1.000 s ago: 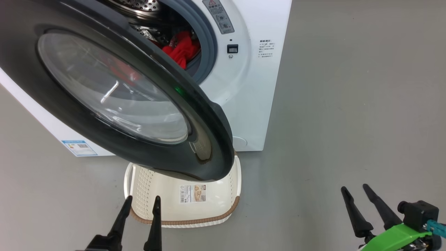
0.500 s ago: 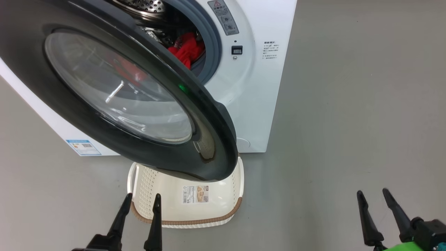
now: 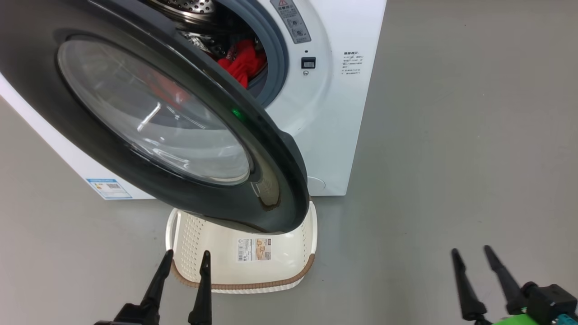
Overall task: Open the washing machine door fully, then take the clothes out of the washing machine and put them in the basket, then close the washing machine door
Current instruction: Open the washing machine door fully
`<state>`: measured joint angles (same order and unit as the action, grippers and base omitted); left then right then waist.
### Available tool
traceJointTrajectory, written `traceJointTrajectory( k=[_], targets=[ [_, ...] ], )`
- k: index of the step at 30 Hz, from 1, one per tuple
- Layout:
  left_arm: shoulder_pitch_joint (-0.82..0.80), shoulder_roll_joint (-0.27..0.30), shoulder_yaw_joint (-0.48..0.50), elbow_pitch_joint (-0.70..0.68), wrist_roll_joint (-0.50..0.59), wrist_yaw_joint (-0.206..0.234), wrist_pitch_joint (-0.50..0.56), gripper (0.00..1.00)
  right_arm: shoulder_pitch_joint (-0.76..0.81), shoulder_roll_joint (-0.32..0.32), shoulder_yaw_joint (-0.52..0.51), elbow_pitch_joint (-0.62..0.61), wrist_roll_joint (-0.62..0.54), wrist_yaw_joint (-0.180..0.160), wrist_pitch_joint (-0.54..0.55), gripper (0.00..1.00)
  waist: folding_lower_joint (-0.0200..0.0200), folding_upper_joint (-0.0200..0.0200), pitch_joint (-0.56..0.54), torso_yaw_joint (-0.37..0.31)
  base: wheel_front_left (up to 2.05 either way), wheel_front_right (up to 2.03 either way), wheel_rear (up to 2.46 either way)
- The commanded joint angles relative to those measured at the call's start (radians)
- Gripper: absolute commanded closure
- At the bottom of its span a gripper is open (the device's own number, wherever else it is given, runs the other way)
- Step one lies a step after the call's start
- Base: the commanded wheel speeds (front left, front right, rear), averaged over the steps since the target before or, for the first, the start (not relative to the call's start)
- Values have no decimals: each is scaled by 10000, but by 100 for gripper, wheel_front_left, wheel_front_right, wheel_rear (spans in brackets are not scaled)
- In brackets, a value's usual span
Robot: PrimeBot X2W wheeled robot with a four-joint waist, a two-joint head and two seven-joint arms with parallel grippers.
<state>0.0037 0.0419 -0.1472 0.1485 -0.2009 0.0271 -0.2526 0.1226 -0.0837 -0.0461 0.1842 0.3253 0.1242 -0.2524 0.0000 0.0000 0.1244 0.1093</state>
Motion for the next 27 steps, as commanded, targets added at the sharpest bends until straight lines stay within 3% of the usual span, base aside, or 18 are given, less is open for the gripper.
traceJointTrajectory(
  k=[1, 2, 3, 9, 18, 27],
  targets=[
    [-44, 83, 276, -273, 7, 60, -92, 0, -271, -160, 476, -253, 347, 65, -93, 44, 0, 0, 13, 22, 0, 0, 0],
    [-49, 83, 264, -274, -3, 63, -92, 0, -341, -207, 635, -280, 543, 65, -93, 58, 0, 0, 22, 34, 0, 0, 0],
    [-54, 83, 250, -276, -13, 68, -92, 0, -417, -280, 806, -291, 709, 65, -93, 100, 0, 0, 31, 47, 0, 0, 0],
    [-77, 83, 107, -326, -53, 126, -92, 0, -1268, -733, 2096, -527, 2145, 65, -93, 100, 0, 0, 107, 136, 0, 0, 0],
    [-164, 83, -76, -395, -235, 173, -92, 0, -3260, -1470, 3878, -1185, 5533, 65, -93, 100, 0, 0, 277, 405, 0, 0, 0],
    [-274, 83, -411, -382, -419, 134, -92, 0, -5701, -2670, 6079, -1407, 9121, 65, -70, 100, 0, 0, 514, 728, 0, 0, 0]
  ],
)
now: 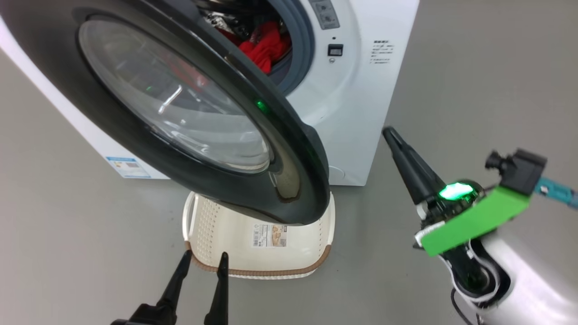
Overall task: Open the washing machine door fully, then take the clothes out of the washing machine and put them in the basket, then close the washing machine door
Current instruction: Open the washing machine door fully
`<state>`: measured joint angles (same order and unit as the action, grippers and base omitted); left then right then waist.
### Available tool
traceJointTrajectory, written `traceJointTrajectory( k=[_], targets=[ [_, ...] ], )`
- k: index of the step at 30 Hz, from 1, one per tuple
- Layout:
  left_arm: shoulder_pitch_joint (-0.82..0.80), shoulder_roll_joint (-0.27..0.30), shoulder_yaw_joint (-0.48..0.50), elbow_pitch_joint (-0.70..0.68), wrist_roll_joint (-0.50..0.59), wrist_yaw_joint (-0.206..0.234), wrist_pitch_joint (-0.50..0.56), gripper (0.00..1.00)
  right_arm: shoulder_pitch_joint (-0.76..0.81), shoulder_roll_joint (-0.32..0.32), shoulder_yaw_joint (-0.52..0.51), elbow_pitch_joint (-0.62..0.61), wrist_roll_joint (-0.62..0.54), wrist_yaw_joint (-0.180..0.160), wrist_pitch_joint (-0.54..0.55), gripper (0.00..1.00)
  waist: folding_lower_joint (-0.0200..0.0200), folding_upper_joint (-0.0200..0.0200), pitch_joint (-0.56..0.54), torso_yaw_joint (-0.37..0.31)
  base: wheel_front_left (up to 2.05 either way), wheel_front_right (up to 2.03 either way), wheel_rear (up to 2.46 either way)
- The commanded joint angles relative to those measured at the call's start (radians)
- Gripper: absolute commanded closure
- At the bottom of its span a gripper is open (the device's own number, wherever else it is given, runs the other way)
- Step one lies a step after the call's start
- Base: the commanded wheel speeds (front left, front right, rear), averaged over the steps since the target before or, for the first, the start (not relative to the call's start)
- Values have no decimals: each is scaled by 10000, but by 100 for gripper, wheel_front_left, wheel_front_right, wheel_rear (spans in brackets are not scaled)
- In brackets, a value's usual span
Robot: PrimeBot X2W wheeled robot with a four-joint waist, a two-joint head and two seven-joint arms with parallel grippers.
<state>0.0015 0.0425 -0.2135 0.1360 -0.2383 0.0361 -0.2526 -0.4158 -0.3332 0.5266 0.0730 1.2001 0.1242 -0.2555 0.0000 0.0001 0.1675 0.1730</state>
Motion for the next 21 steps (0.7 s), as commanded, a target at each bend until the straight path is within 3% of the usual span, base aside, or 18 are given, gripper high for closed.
traceJointTrajectory(
  k=[1, 10, 16, 21],
  targets=[
    [-266, 77, 224, -260, -61, 37, -92, 0, -570, -342, 634, -327, 771, 65, 35, 100, 0, -1, 105, 132, 0, 0, 0],
    [-457, 77, 31, -250, -196, 6, -92, 0, -1963, -1192, 1752, -217, 3339, 65, 1628, 100, 0, -1, 417, 480, 0, 0, 0],
    [-598, 77, -164, -266, -307, 21, -92, 0, -2401, -1167, 1457, 239, 4836, 65, 3362, 100, 0, -1, 708, 696, 0, 0, 0],
    [-726, 77, -296, -281, -402, 64, -92, 0, -2496, -959, 1000, 572, 5323, 65, 4562, 100, 0, -1, 921, 855, 0, 0, 0]
  ],
)
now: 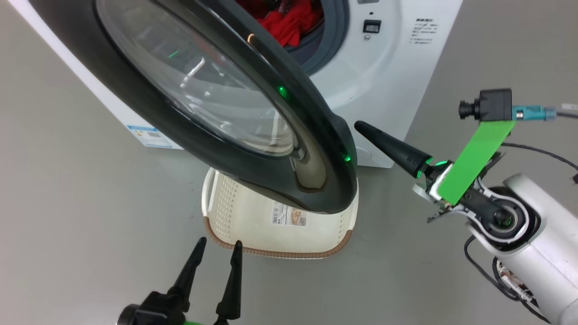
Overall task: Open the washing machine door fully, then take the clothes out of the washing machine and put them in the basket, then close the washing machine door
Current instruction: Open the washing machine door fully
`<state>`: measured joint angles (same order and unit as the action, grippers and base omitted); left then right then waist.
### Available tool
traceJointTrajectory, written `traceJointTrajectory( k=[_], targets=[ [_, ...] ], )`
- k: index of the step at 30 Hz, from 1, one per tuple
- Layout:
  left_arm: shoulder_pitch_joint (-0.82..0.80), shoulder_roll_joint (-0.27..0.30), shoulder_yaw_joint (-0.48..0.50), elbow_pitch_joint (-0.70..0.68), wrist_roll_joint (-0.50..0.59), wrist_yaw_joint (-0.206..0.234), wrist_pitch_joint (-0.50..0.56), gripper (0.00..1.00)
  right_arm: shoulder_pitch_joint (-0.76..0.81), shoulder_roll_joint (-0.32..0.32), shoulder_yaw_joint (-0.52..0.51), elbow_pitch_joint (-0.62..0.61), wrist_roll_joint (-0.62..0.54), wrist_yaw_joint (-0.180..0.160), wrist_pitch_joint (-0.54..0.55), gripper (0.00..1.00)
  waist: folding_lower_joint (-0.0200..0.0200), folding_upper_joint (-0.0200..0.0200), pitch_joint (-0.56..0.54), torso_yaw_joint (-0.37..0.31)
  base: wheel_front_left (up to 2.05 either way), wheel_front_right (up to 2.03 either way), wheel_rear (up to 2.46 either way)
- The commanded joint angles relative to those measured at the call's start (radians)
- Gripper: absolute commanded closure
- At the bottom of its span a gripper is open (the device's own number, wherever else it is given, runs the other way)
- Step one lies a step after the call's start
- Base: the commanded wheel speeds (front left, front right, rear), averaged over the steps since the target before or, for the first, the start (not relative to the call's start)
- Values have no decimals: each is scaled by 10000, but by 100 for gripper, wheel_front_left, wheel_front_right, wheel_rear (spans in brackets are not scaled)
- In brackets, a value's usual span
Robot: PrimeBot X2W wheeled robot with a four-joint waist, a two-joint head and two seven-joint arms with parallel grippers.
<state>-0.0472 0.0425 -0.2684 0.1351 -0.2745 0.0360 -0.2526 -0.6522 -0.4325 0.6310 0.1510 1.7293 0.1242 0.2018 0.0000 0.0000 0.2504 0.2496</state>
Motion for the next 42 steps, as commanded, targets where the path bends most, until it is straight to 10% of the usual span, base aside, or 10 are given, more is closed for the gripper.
traceJointTrajectory(
  k=[1, 42],
  targets=[
    [-265, 77, 222, -280, -57, 76, -92, 0, -124, 89, -136, -170, 80, 65, 188, 100, 0, 0, 125, 120, 0, 0, 0],
    [934, 77, 560, -241, 69, 339, -92, 0, 2731, 2734, -1173, 396, -951, 65, 3615, 100, 0, 0, -1746, 2517, 0, 0, 0]
  ],
)
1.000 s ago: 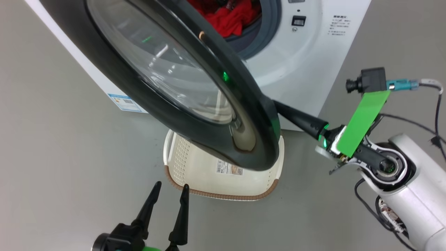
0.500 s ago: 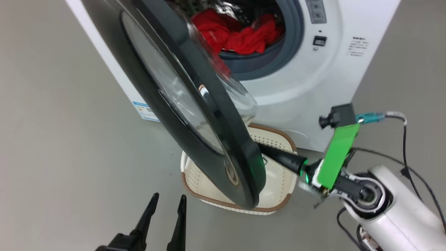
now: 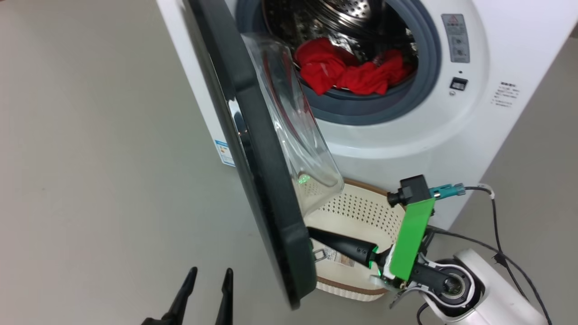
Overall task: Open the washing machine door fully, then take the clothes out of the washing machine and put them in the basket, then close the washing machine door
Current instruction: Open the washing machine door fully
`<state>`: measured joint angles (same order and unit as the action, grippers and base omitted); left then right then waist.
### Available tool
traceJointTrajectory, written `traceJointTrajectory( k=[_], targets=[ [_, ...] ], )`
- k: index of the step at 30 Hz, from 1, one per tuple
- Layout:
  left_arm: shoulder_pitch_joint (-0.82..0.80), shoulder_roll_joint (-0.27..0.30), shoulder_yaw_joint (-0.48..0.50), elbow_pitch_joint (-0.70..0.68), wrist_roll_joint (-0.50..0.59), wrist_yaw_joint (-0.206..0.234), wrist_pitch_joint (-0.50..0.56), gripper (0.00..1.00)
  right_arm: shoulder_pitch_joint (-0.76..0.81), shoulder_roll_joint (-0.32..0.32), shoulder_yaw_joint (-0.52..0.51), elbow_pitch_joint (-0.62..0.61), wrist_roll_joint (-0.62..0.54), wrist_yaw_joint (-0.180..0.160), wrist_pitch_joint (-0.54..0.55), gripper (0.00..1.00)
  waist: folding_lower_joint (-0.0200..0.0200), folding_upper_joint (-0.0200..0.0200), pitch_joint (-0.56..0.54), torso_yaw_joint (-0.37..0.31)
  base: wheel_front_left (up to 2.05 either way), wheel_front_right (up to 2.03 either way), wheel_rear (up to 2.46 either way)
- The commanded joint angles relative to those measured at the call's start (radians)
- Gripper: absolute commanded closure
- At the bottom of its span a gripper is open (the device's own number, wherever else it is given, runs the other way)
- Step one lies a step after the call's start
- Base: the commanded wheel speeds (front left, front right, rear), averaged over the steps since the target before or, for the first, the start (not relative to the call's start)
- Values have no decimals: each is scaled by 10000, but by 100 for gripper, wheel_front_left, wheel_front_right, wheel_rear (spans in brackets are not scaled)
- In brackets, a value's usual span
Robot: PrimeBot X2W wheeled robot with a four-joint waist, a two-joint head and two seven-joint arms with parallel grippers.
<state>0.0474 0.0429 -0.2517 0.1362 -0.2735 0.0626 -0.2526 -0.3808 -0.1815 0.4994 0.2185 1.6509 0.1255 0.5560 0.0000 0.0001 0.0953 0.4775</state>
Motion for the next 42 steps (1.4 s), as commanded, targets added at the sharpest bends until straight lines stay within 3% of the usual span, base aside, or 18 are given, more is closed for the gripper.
traceJointTrajectory(
  k=[1, 13, 23, 26, 27, 30, 32, 33, 42],
  targets=[
    [16, 74, 437, -280, 58, 94, -92, 0, 21, 290, 159, -264, -191, 52, 131, 100, 0, -1, -200, 254, 0, 0, 0],
    [265, 74, 676, -578, 43, 284, -92, 0, -41, 792, 171, -175, -443, 52, 466, 100, 0, -1, -224, 347, 0, 0, 0],
    [251, 74, 701, -549, 48, 190, -92, 0, 109, 718, -75, -141, -798, 52, 209, 100, 0, -1, -254, 310, 0, 0, 0],
    [251, 74, 694, -478, 84, 141, -92, 0, 285, 606, -168, -121, -913, 52, -22, 62, 0, -1, -315, 282, 0, 0, 0],
    [246, 74, 692, -456, 101, 126, -92, 0, 359, 553, -194, -111, -967, 52, -122, 55, 0, -1, -341, 271, 0, 0, 0],
    [240, 74, 693, -415, 145, 83, -92, 0, 534, 438, -234, -106, -1080, 52, -356, 51, 0, -1, -413, 245, 0, 0, 0],
    [260, 74, 706, -365, 195, 31, -92, 0, 754, 333, -287, -46, -1132, 52, -596, 12, 0, -1, -484, 213, 0, 0, 0],
    [271, 74, 711, -336, 217, 10, -92, 0, 866, 267, -315, -15, -1166, 52, -730, 0, 0, -1, -540, 194, 0, 0, 0],
    [261, 74, 856, -231, 341, -152, -92, 0, 1903, -307, -657, 232, -1231, 52, -1841, 0, 0, -1, -650, -76, 0, 0, 0]
  ],
)
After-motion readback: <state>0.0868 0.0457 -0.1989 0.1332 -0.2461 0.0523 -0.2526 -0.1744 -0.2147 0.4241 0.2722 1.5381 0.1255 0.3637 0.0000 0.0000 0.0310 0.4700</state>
